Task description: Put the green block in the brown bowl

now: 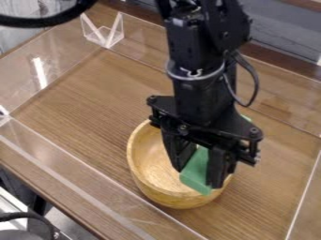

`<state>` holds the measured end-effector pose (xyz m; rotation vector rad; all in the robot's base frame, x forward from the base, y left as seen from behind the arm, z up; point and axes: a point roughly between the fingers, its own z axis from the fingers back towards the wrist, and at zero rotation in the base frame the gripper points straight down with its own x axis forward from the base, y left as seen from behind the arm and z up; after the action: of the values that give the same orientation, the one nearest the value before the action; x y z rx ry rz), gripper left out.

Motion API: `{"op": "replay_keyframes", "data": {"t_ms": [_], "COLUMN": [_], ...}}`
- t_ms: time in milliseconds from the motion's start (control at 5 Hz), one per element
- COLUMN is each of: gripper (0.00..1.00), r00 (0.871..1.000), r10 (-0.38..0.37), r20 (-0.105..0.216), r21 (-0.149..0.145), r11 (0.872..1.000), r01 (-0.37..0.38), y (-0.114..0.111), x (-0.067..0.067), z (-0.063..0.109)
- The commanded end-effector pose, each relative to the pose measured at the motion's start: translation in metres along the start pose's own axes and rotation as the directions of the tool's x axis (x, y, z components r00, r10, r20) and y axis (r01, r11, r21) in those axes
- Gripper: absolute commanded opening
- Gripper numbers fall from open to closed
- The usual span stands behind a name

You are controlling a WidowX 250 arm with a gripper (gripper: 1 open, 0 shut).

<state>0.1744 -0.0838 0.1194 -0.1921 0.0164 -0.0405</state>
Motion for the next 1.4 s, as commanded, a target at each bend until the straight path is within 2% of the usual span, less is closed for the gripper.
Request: {"op": "replay_keyframes", "data": {"t_ms": [0,1200], "gripper": [0.0,0.0], "r00": [0.999,0.999], "r10": [0.0,0.018], "r20": [0.042,0.048], "r21": [-0.012,-0.023], "r11": [1.0,1.0], "r01": [0.001,-0.017], "y": [-0.0015,0.0021], "x": [0.0025,0.0033], "z": [0.008,0.005]}}
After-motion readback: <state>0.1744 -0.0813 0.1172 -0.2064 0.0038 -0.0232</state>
